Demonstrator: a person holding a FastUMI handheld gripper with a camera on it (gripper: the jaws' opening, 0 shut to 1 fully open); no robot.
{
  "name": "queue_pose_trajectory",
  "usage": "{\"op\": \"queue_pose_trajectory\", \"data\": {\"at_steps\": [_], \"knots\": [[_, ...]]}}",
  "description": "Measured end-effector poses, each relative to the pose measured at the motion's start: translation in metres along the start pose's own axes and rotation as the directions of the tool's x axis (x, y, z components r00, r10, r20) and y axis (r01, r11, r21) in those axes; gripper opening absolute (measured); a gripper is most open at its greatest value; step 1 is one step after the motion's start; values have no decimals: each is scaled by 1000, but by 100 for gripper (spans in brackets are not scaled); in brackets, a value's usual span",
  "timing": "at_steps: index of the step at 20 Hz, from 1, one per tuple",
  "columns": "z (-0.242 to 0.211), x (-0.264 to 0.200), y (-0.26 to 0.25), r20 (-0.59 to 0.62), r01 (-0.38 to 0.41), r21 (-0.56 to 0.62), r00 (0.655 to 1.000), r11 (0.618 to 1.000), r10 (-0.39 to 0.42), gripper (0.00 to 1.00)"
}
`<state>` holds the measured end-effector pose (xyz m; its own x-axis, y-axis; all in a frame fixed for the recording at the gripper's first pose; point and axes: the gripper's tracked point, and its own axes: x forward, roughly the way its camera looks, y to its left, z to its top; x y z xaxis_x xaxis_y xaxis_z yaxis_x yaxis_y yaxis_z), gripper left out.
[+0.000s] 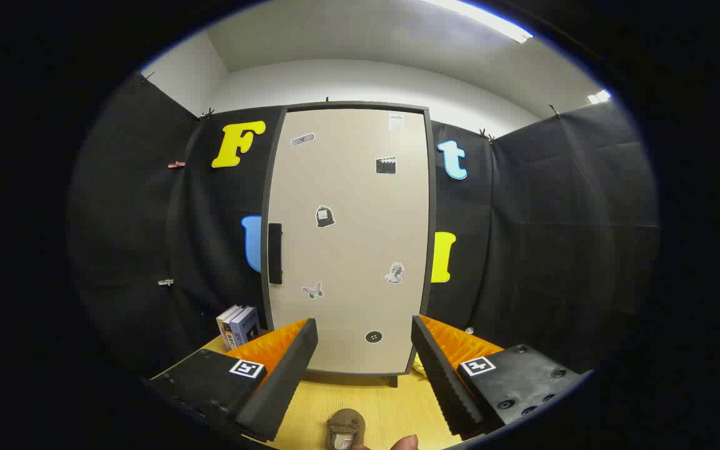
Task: Open the shoe cabinet door, grab the shoes and put them into the shoe cabinet, then close the shoe cabinet door.
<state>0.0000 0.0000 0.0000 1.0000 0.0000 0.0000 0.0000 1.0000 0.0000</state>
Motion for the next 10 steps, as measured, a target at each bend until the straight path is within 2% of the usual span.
{"op": "queue_pose_trajectory", "data": {"at_steps": [10], "knots": [[0,1,-1,0,11,5,1000,1000,-11,98]]}}
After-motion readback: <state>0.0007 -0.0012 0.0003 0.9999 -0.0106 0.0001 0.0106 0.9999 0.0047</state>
